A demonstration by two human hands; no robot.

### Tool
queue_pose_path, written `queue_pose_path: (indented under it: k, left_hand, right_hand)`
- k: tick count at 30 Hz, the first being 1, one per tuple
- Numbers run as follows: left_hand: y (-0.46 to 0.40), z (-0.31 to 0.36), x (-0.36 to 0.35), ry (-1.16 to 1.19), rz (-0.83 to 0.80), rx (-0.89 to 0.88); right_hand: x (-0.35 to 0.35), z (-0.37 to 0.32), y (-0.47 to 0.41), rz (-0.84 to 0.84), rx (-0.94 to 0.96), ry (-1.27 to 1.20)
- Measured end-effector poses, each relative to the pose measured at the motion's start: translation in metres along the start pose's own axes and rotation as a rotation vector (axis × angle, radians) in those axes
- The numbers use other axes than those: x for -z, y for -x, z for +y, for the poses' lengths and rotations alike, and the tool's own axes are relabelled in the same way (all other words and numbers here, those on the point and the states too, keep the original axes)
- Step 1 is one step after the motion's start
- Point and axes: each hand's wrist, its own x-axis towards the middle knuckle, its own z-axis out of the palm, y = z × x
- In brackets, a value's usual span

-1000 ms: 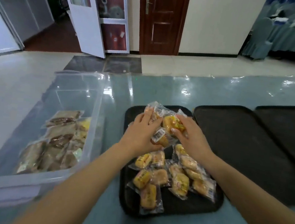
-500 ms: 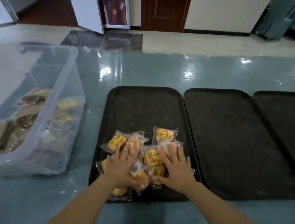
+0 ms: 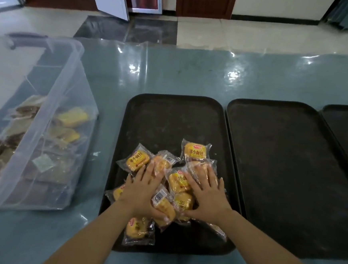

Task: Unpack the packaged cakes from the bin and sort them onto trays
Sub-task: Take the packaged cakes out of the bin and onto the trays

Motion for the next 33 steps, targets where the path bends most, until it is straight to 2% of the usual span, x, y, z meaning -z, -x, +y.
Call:
queue_pose_path:
  k: [9, 13, 17, 21, 24, 28, 33]
  left_hand:
    - [0.008, -0.003, -0.002, 0.021, 0.051, -0.022]
    - [0.024, -0.010, 0.012, 0.018, 0.161, -0.040]
    - [0.051, -0.028, 0.044, -0.011, 0.355, -0.090]
    - [0.095, -0.051, 0.089, 0.033, 0.588, -0.194]
    - [0.132, -0.074, 0.121, 0.002, 0.705, -0.230]
    - [0.179, -0.124, 0.147, -0.045, 0.764, -0.210]
    - [0.221, -0.205, 0.149, 0.012, 0.723, -0.082]
  right_hand:
    - [0.008, -0.005, 0.009, 0.019, 0.001, 0.039]
    - [0.025, -0.011, 0.022, 0.061, 0.029, 0.015]
    - [0.060, -0.034, 0.035, 0.204, 0.085, -0.003]
    - [0.104, -0.075, 0.036, 0.371, 0.151, -0.051]
    - [0.140, -0.118, 0.031, 0.469, 0.212, -0.077]
    - [0.180, -0.183, 0.025, 0.584, 0.319, -0.113]
    - [0.212, -0.262, 0.007, 0.649, 0.419, -0.094]
